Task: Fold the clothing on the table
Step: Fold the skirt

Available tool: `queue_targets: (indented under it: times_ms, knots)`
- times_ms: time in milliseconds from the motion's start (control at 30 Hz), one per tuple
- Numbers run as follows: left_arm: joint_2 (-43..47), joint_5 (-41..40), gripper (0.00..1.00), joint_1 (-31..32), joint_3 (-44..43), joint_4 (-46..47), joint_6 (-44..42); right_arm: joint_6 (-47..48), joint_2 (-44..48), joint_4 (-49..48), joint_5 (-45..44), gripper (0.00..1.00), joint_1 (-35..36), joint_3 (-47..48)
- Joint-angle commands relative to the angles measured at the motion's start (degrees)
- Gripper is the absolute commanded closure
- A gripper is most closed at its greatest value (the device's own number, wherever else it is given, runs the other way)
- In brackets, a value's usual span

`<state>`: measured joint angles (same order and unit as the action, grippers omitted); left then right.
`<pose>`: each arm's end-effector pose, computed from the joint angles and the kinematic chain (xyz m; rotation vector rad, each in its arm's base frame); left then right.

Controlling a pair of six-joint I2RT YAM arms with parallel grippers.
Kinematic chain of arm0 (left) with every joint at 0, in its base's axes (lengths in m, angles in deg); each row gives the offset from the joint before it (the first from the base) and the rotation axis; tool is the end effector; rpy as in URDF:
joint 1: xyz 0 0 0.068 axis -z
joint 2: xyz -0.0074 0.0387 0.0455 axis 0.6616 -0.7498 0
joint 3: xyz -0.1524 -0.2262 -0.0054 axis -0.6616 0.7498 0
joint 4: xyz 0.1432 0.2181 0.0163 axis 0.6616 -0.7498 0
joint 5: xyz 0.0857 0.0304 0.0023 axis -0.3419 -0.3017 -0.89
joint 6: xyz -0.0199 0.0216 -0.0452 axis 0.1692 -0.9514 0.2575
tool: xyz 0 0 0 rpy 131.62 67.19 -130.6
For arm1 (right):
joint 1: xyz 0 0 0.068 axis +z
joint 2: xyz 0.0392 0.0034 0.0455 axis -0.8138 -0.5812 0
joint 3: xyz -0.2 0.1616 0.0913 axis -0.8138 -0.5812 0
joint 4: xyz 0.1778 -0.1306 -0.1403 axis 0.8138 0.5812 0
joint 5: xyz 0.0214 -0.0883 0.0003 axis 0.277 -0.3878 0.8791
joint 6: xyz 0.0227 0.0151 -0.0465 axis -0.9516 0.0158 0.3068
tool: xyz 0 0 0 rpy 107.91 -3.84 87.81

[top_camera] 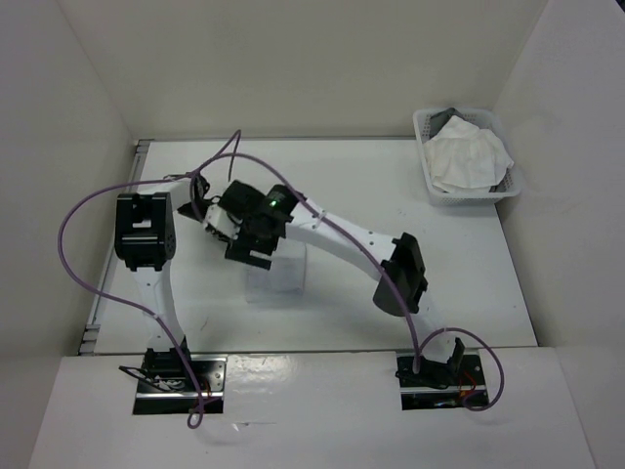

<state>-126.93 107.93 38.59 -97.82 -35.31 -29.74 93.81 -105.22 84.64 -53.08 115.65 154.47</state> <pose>0.4005 -0.0083 0.1238 0.4785 2.6231 -1.2814 0.2257 0.4060 0.2975 -1.7782 2.0185 0.1381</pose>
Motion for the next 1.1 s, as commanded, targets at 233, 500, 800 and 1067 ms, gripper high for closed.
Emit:
queue_targets:
  times_ms: [233, 500, 800, 1067]
  knots:
    - [7.6, 1.5, 0.63, 0.2, 1.5, 1.7, -0.4, -4.5, 4.5, -5.6, -0.5, 0.12, -13.9, -2.5]
    - [5.9, 1.5, 0.69, 0.2, 1.5, 1.1, -0.4, -5.1, 0.1, -8.7, 4.7, 0.12, -13.2, -1.4]
    - [4.8, 1.5, 0.84, 0.2, 1.5, 1.1, -1.0, -3.9, -8.2, -3.6, 11.3, 0.13, -16.7, 10.9]
    - [4.3, 0.4, 1.00, 0.2, 2.0, 2.6, 0.2, -3.4, -12.5, -0.6, 15.0, 0.14, -18.6, 18.0]
